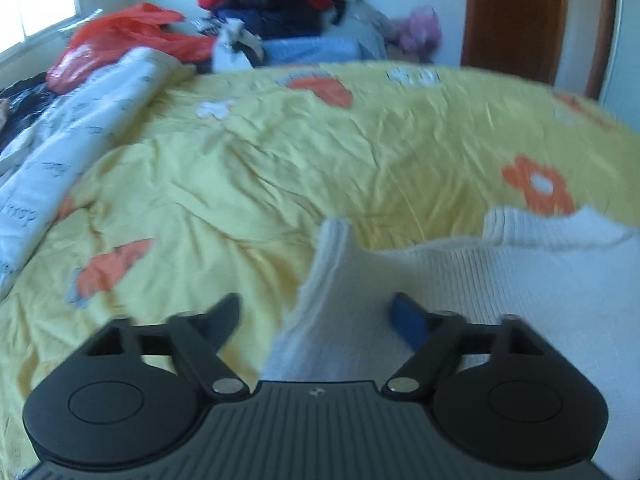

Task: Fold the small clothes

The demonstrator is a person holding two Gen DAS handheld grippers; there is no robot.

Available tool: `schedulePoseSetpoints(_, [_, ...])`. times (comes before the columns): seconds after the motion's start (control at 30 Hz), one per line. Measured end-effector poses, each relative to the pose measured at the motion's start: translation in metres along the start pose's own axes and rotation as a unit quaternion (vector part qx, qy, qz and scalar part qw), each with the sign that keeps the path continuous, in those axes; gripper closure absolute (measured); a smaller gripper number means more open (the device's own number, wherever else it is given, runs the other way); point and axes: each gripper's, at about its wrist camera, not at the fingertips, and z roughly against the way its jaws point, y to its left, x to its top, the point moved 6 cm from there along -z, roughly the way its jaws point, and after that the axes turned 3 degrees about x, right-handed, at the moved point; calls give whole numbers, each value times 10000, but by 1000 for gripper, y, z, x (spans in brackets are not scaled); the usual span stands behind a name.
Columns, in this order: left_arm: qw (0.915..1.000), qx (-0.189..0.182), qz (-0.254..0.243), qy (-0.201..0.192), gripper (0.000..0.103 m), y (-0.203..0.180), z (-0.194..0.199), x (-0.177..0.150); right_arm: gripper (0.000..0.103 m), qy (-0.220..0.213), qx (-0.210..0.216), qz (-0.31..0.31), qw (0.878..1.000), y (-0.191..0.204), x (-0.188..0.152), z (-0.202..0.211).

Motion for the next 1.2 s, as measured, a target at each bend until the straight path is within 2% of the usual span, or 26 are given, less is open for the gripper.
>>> schedulePoseSetpoints(0.03, [9999, -121, -4, 11, 54, -3, -2, 0, 89, 38, 176, -3, 9998, 0, -4, -2])
schedulePoseSetpoints(0.07, [9997, -248, -4, -5, 61, -6, -3, -1, 89, -5, 275, 11, 9996, 1, -5, -1])
schedulePoseSetpoints(0.1, [9998, -187, -60, -82, 68, -8, -3, -1, 89, -56, 311, 10, 9995, 1, -5, 1])
schedulePoseSetpoints(0.13, [9996, -124, -158, -172, 80, -10, -2, 0, 90, -147, 352, -41, 9993, 0, -3, 4])
schedulePoseSetpoints(0.2, [9993, -165, -131, -320, 84, -11, 4, 3, 91, -445, 467, -242, 9976, -7, 4, 15])
schedulePoseSetpoints(0.33, [9965, -332, 22, -764, 85, -11, 22, 18, 92, -997, 667, -652, 9906, -22, 18, 42])
schedulePoseSetpoints(0.4, [9961, -275, 13, -838, 85, -12, 21, 22, 92, -869, 569, -728, 9919, -30, 16, 32])
schedulePoseSetpoints(0.5, [9988, -41, 25, -486, 85, -12, -5, 15, 92, -487, 291, -676, 9961, -33, 1, 8])
schedulePoseSetpoints(0.53, [9992, 14, 23, -408, 83, -12, -12, 10, 92, -398, 206, -651, 9969, -32, -5, 1])
schedulePoseSetpoints(0.6, [9986, 67, 49, -529, 78, -9, -9, 7, 89, -395, 124, -656, 9970, -29, -8, 0])
schedulePoseSetpoints(0.63, [9984, 68, 52, -563, 74, -8, -3, 8, 79, -437, 45, -669, 9968, -28, -7, 5])
schedulePoseSetpoints(0.67, [9980, 129, 18, -617, 72, -6, 4, 8, 64, -523, -69, -687, 9962, -27, -5, 14])
schedulePoseSetpoints(0.7, [9970, 260, -37, -728, 70, -5, 14, 9, 57, -683, -211, -660, 9953, -26, -2, 23])
schedulePoseSetpoints(0.77, [9919, 615, -146, -1099, 62, -4, 38, 12, 54, -1304, -356, -501, 9896, -15, 5, 55])
schedulePoseSetpoints(0.8, [9885, 690, -170, -1336, 53, -5, 51, 15, 53, -1505, -209, -519, 9870, -8, 8, 66])
schedulePoseSetpoints(0.83, [9854, 658, -135, -1566, 35, -8, 62, 17, 46, -1585, 37, -545, 9858, 1, 11, 71])
schedulePoseSetpoints(0.87, [9824, 561, -53, -1778, 27, -14, 71, 20, 39, -1592, 297, -529, 9854, 14, 13, 73])
schedulePoseSetpoints(0.9, [9801, 442, 15, -1937, 17, -22, 76, 23, 36, -1539, 468, -454, 9859, 26, 14, 70])
schedulePoseSetpoints(0.93, [9794, 328, -18, -1992, 17, -33, 76, 25, 34, -1439, 543, -330, 9875, 40, 14, 63])
schedulePoseSetpoints(1.03, [9843, 252, -300, -1722, 17, -68, 54, 26, 34, -1059, 360, 69, 9937, 66, 7, 27])
schedulePoseSetpoints(1.13, [9923, 320, -530, -1074, 17, -87, 15, 14, 36, -485, -83, 196, 9986, 64, -13, -10])
schedulePoseSetpoints(1.17, [9939, 395, -604, -836, 15, -87, 2, 8, 36, -424, -102, 106, 9990, 57, -18, -16])
schedulePoseSetpoints(1.2, [9952, 295, -585, -722, 15, -84, -6, 3, 36, -517, 80, -102, 9986, 51, -18, -12])
